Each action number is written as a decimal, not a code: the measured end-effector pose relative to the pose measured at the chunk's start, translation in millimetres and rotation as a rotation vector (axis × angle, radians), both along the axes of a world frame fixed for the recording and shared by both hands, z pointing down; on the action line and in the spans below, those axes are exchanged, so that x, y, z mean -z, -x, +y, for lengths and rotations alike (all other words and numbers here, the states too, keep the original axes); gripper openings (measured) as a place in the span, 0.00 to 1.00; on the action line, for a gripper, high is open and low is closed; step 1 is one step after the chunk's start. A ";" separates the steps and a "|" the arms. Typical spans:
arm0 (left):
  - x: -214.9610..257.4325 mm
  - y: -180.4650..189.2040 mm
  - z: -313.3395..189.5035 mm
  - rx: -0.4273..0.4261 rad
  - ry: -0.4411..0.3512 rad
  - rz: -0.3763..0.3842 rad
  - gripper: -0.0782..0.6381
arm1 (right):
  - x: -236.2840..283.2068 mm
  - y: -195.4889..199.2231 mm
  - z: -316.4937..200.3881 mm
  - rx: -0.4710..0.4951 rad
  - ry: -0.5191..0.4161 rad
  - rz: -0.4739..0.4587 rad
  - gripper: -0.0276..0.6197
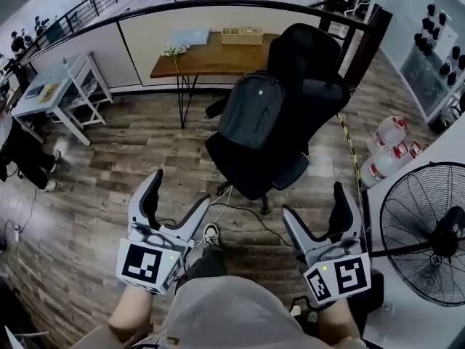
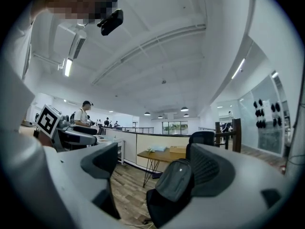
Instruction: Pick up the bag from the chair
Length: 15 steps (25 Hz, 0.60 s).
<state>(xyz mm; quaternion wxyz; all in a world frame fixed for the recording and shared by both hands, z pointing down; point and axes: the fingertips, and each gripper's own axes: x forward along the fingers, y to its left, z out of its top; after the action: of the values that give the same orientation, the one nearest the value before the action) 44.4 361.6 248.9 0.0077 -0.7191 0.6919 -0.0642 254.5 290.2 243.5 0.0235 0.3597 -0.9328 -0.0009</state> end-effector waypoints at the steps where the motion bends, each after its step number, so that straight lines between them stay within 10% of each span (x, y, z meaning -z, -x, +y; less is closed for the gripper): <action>1: -0.5 9.4 -9.5 -0.005 0.001 0.000 0.65 | -0.4 8.9 -8.4 -0.005 0.002 0.002 0.78; 15: -3.2 143.3 -144.9 -0.105 0.021 -0.005 0.65 | 0.6 136.4 -128.4 -0.099 0.019 0.041 0.78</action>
<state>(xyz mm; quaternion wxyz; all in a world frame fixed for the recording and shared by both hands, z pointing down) -98.9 216.7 252.1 0.0052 -0.7541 0.6526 -0.0729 118.1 161.8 242.9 0.0459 0.4053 -0.9130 0.0018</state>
